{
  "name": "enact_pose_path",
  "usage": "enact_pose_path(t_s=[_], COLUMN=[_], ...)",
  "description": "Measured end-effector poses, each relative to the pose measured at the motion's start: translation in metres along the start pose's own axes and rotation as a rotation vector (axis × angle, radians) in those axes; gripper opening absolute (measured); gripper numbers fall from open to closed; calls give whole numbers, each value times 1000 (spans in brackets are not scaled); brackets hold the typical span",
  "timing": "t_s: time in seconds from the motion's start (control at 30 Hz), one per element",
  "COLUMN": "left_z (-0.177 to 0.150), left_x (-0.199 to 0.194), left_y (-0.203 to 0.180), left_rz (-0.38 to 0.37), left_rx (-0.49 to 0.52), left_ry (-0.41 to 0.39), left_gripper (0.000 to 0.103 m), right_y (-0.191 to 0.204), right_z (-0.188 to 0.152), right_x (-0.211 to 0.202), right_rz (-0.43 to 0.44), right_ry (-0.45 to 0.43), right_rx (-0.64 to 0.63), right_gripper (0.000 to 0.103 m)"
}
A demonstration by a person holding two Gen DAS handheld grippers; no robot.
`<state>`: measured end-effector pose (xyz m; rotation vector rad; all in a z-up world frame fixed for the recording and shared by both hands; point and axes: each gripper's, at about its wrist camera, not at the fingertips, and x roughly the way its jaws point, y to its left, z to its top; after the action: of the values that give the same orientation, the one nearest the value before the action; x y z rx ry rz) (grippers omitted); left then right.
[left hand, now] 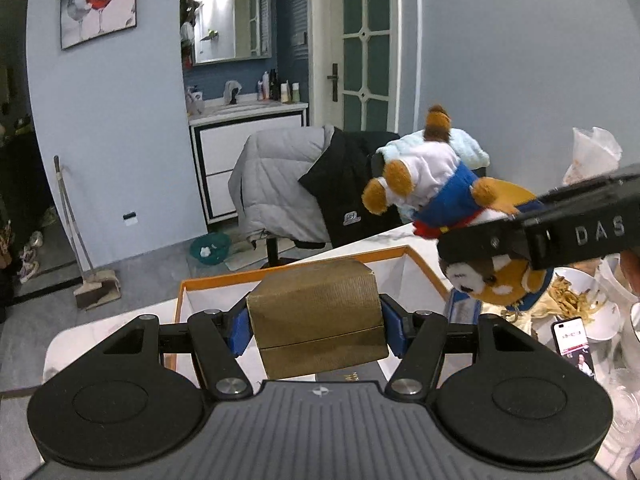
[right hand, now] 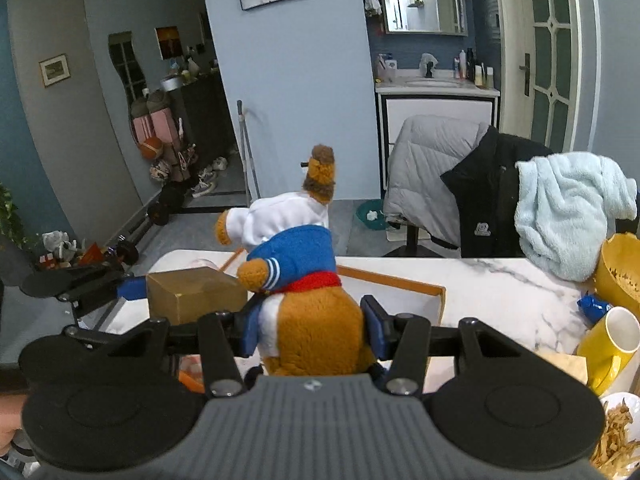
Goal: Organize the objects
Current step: 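Lift both held items and carry them into the orange box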
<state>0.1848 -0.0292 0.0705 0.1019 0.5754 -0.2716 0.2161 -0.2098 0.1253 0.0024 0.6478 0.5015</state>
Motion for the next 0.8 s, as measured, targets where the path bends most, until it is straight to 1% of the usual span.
enact_pose_path(t_s=[0.27,0.43,0.8], left_z=[-8,-17,-40], left_x=[31,51,77], left_y=[5,3,-3], left_rz=[12,43,96], left_rx=[-49,-29,20], left_ry=[57,110,225], left_gripper=[73,73,73], right_y=[-13,-12,-20], right_z=[-23,-39,-77], right_x=[38,60,102], right_rz=[-23,-37,-104], right_ry=[39,90,204], right_rx=[43,35,12], right_gripper=[53,53,53])
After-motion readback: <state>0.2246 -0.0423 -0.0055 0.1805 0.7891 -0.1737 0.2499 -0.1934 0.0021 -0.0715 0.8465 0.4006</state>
